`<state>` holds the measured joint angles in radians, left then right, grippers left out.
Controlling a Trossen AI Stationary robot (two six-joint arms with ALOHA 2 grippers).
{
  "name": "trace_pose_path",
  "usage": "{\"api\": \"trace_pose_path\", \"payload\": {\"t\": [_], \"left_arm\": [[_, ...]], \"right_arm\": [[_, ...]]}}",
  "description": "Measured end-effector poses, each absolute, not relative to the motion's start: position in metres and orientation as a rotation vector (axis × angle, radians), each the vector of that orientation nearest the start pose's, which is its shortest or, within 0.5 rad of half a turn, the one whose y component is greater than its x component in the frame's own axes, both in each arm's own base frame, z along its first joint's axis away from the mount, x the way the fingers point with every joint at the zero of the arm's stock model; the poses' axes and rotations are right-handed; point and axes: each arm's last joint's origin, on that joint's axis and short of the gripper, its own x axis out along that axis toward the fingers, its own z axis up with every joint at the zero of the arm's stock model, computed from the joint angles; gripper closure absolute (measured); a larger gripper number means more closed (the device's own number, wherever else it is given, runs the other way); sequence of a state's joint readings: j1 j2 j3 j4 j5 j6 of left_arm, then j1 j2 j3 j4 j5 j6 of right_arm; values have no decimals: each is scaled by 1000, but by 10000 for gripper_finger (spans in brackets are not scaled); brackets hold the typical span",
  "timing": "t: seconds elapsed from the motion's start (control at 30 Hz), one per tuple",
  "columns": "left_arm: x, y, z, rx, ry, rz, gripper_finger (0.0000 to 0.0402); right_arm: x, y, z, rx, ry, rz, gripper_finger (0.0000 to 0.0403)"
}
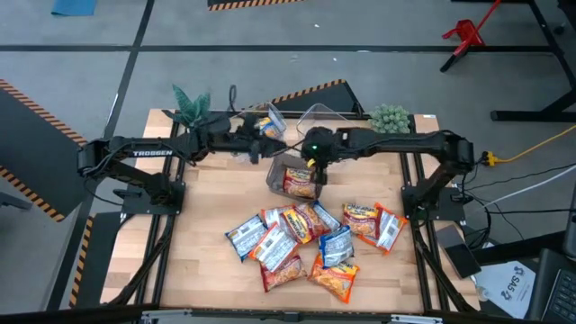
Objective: Sort Maruchan noodles
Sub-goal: Adjust the gray bin on the table
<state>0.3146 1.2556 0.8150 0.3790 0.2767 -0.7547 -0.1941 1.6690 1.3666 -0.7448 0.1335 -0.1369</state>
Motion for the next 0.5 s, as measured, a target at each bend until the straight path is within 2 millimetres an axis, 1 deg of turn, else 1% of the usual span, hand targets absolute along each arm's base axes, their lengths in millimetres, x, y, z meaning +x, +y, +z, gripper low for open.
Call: {"api": "trace_pose_path", "payload": {"t": [0.13,0.2,0.23,0.3,0.37,0.43,0.5], "left_arm": [[269,73,281,-704,201,168,358],[268,71,274,-657,250,241,388],[268,70,272,-637,267,273,394],[272,66,267,-594,289,295,398],[277,61,258,-579,344,289,400],[282,57,249,-575,389,282,400],[287,53,240,-559,431,275,401]], "right_arm": [[306,-61,320,-87,1112,-313,402],[290,-57,348,-71,1040,-358,402],[282,-56,357,-59,1012,-375,402],[272,-54,369,-15,951,-401,402],[263,-52,378,30,897,-427,402],[255,-52,385,54,858,-459,402],[251,-51,389,68,839,-475,402]]}}
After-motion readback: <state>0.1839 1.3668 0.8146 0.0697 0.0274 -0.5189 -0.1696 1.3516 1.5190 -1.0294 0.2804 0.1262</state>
